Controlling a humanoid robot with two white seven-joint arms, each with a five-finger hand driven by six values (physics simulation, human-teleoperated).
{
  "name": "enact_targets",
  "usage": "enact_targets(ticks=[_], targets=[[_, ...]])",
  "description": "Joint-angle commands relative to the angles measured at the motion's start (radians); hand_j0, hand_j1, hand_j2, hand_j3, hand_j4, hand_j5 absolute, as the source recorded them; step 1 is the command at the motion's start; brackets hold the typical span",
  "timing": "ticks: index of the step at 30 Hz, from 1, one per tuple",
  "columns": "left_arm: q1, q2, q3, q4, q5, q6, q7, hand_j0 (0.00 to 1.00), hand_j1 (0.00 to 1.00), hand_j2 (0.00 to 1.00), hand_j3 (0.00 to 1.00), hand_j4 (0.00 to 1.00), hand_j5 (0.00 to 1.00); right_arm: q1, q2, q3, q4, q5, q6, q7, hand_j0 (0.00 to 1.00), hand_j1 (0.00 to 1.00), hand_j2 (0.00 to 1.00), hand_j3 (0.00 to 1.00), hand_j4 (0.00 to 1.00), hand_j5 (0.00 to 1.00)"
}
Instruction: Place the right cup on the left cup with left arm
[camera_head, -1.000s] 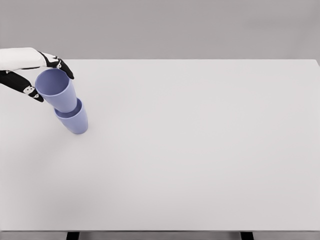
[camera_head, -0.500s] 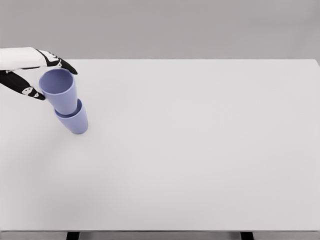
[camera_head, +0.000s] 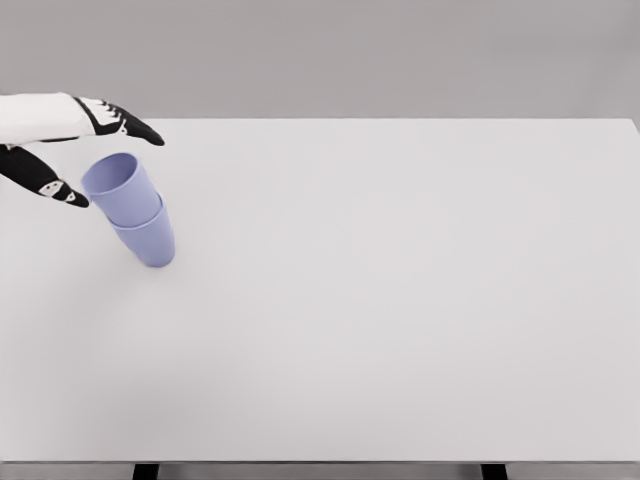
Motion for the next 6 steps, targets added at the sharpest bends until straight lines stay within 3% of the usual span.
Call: enact_targets(ticks=[1, 2, 6], targets=[[0.002, 0.089, 0.013, -0.181, 0.095, 0.003, 0.0, 1.0, 1.0, 1.0, 1.0, 1.0, 1.0, 0.0, 0.0, 0.0, 0.0, 0.001, -0.001, 0.0, 1.0, 1.0, 1.0, 1.0, 1.0, 1.0], [0.009, 0.089, 0.013, -0.229, 0.104, 0.003, 0.0, 1.0, 1.0, 1.0, 1.0, 1.0, 1.0, 0.0, 0.0, 0.0, 0.0, 0.001, -0.001, 0.0, 1.0, 1.0, 1.0, 1.0, 1.0, 1.0], [0.034, 0.073, 0.025, -0.237, 0.109, 0.003, 0.0, 1.0, 1.0, 1.0, 1.0, 1.0, 1.0, 0.0, 0.0, 0.0, 0.0, 0.003, -0.001, 0.0, 1.0, 1.0, 1.0, 1.0, 1.0, 1.0]])
